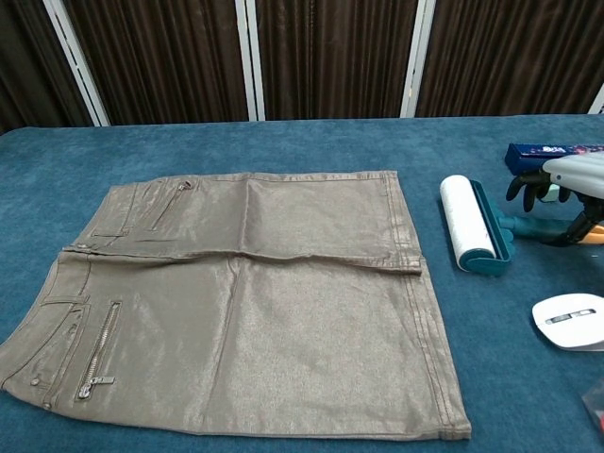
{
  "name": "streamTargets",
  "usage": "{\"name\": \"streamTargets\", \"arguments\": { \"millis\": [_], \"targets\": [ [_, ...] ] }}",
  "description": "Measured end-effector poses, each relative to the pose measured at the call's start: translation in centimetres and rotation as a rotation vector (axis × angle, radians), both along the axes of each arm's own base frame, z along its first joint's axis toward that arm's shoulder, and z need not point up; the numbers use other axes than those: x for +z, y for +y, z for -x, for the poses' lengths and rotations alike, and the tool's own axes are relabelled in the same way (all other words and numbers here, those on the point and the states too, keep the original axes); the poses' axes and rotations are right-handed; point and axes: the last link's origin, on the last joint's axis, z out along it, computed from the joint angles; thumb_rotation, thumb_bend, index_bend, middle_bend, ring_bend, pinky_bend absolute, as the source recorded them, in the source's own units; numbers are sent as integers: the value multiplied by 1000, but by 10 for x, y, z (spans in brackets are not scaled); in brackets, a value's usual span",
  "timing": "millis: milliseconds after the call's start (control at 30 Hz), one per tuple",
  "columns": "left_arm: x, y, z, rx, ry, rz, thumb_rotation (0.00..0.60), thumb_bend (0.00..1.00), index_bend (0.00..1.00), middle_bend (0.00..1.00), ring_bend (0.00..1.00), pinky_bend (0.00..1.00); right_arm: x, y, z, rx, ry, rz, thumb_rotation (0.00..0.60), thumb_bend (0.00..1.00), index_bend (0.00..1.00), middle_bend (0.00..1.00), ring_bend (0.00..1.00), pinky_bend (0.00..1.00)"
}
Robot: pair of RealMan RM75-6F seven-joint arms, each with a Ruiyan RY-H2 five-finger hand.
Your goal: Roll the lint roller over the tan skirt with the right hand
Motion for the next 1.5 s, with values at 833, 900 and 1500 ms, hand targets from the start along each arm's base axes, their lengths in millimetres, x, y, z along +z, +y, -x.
{"name": "streamTargets", "arguments": {
  "millis": [833, 900, 1500],
  "targets": [
    [-1, 1, 2, 11, 1, 5, 600, 0, 0, 0, 0, 0, -17, -10, -4, 74, 105, -27, 600, 795, 489, 537, 468, 612],
    [-1, 1, 2, 11, 0, 5, 600, 0, 0, 0, 0, 0, -16, -10, -4, 78, 96, -25, 600, 865, 505, 549, 479, 625],
    [1, 1, -1, 3, -27, 13, 600, 0, 0, 0, 0, 0, 9, -7, -52, 237, -97, -29, 600, 964, 551, 557, 489, 653]
  ]
}}
